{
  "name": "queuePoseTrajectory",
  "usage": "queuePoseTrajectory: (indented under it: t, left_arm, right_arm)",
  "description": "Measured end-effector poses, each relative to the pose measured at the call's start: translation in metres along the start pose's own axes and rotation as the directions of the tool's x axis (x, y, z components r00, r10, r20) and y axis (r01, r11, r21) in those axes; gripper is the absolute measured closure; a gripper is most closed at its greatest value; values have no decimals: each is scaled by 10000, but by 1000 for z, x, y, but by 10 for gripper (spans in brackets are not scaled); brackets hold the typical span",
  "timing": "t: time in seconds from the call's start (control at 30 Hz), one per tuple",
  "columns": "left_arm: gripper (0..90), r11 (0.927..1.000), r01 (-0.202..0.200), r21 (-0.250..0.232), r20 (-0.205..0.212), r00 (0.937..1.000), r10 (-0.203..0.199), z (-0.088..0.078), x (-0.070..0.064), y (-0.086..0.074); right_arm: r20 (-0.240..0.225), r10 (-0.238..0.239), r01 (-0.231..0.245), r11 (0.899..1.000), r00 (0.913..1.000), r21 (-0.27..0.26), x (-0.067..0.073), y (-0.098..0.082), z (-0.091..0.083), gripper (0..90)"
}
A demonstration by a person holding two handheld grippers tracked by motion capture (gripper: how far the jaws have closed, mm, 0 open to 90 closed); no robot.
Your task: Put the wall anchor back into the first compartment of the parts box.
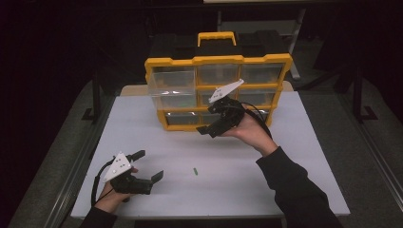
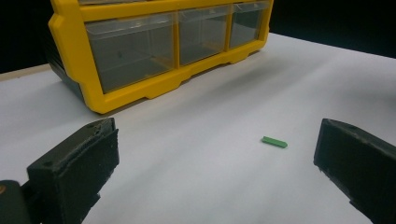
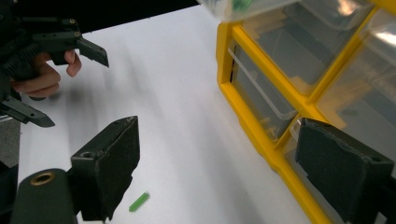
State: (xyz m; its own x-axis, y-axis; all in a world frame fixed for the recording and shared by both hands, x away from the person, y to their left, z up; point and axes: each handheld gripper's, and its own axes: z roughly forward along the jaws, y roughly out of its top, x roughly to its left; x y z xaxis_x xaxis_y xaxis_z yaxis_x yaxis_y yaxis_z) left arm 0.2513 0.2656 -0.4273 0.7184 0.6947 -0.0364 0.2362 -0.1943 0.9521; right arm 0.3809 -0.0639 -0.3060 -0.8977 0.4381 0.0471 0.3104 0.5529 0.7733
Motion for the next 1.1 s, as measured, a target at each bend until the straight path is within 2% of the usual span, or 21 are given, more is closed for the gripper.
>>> queuePoseTrajectory:
  t: [0.23, 0.47, 0.57, 0.73, 0.87, 0.93, 1.1]
  left_arm:
    - [0, 10000, -15, -41, 20, 10000, 15, 0, 1, 0]
    - [0, 10000, 24, -18, 9, 10000, -24, 0, 1, -1]
    - [0, 10000, 13, -27, 14, 10000, -13, 0, 1, -1]
    - [0, 10000, 4, -27, 13, 10000, -4, 0, 2, -1]
    - [0, 10000, -34, -47, 0, 10000, 34, 0, 2, -1]
    - [0, 10000, -9, -18, 4, 10000, 9, -1, 1, -1]
    - [0, 9999, -111, 11, 18, 9999, 111, -1, 1, -1]
  right_arm:
    - [-20, -102, 103, 9998, 9999, 154, 6, -12, 10, 134]
    - [-149, 242, -241, 9997, 9996, 90, 11, -25, 20, 133]
    - [-236, 249, -245, 9995, 9994, 196, 12, -32, 25, 132]
    - [-355, 536, -525, 9981, 9979, 326, 18, -42, 34, 133]
    - [-343, 446, -428, 9978, 9984, 512, 21, -49, 41, 133]
    - [-362, 631, -614, 9971, 9974, 456, 24, -52, 43, 135]
    - [-454, 551, -516, 9958, 9974, 755, 28, -62, 53, 135]
